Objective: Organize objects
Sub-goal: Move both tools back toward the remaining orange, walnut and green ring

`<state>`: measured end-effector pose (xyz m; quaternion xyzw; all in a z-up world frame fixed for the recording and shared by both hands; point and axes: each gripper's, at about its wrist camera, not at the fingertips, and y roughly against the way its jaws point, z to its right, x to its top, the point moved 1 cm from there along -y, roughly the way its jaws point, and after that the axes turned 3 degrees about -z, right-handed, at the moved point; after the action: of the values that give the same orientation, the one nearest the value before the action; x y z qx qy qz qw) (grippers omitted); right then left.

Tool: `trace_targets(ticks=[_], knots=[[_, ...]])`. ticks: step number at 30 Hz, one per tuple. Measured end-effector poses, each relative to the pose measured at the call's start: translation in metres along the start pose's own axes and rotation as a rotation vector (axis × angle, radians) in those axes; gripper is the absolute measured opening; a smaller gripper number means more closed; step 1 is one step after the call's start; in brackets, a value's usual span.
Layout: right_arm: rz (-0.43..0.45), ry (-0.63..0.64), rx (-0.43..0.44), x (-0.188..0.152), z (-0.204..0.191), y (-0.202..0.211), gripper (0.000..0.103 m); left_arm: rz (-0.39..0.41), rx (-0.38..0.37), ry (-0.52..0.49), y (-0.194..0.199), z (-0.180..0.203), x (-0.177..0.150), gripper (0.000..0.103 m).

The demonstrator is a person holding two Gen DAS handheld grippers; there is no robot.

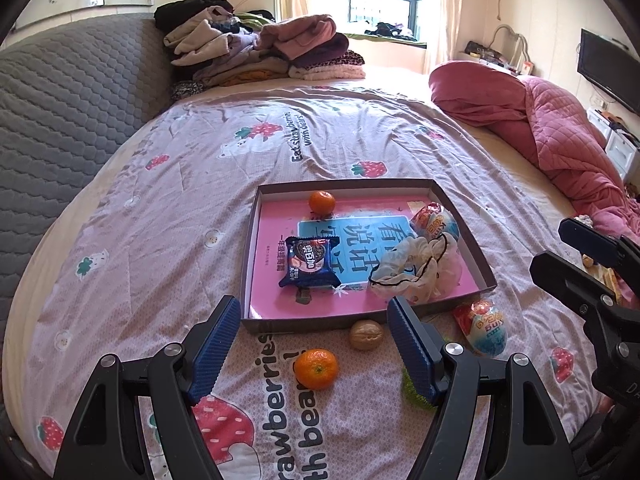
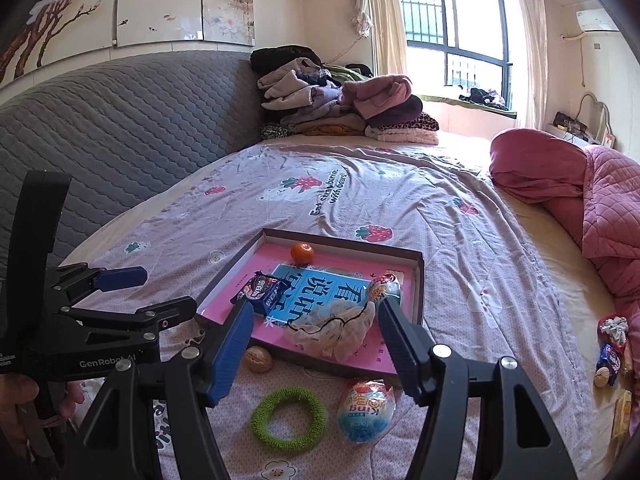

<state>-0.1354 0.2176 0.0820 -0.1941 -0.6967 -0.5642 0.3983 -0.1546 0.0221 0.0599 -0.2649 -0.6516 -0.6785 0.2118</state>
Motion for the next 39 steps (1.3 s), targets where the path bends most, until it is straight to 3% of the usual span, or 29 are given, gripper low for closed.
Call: trace_targets(ticks=[18,39], knots=[[-0.031,0.043,-0.034,-0.029,-0.02,-0.002,0.064,-0.035,-0.015,0.0,-0.014,-0.009,-0.029,0.077],[-0.069,0.076,-0.006,-0.052,-0.038,-0.006,0.064,-0.075,-0.014,-0.009,-0.032,-0.011,-0.054,0.077]])
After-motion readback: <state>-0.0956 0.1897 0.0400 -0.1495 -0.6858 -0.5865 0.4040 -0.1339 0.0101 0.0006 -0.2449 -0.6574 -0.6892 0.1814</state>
